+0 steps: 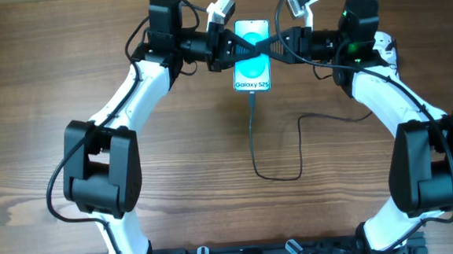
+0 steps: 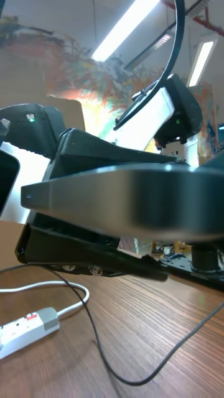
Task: Plug charger to phone and switch on socket
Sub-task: 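Lower the plugged phone flat onto the table with both grippers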
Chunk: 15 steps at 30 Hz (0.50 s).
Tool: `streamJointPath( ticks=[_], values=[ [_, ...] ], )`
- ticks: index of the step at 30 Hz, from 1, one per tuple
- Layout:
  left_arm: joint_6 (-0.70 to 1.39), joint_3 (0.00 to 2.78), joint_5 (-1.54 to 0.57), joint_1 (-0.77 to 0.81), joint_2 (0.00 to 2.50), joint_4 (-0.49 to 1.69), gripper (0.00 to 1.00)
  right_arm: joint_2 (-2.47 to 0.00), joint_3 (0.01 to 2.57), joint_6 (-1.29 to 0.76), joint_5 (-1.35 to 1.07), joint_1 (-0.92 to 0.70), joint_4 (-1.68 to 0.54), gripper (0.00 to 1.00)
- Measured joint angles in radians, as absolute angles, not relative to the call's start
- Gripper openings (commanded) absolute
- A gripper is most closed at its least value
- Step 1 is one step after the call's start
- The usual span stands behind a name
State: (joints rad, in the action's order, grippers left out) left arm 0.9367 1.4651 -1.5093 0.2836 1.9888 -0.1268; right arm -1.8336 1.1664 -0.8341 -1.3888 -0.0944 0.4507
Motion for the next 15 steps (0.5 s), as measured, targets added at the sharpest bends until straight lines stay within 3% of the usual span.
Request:
streamJointPath(
  ticks=[1, 2, 4, 15],
  values=[
    [0.926, 1.465, -1.507, 0.284, 1.991, -0.127, 0.04, -1.834, 1.166, -0.821, -1.383, -0.094, 0.44, 0.57],
    [0.906, 1.465, -1.505, 0.283, 1.992, -0.127, 0.04, -1.834, 1.166, -0.805, -1.378, -0.094, 0.431, 0.7],
    [0.879, 1.465, -1.505, 0.283, 1.992, -0.128, 0.04, -1.834, 1.166, -0.788, -1.356, -0.094, 0.422, 0.82],
    [0.812, 1.394, -1.49, 0.246, 1.992, -0.128, 0.04, -1.834, 1.166, -0.746, -1.162, -0.094, 0.22, 0.84]
  ],
)
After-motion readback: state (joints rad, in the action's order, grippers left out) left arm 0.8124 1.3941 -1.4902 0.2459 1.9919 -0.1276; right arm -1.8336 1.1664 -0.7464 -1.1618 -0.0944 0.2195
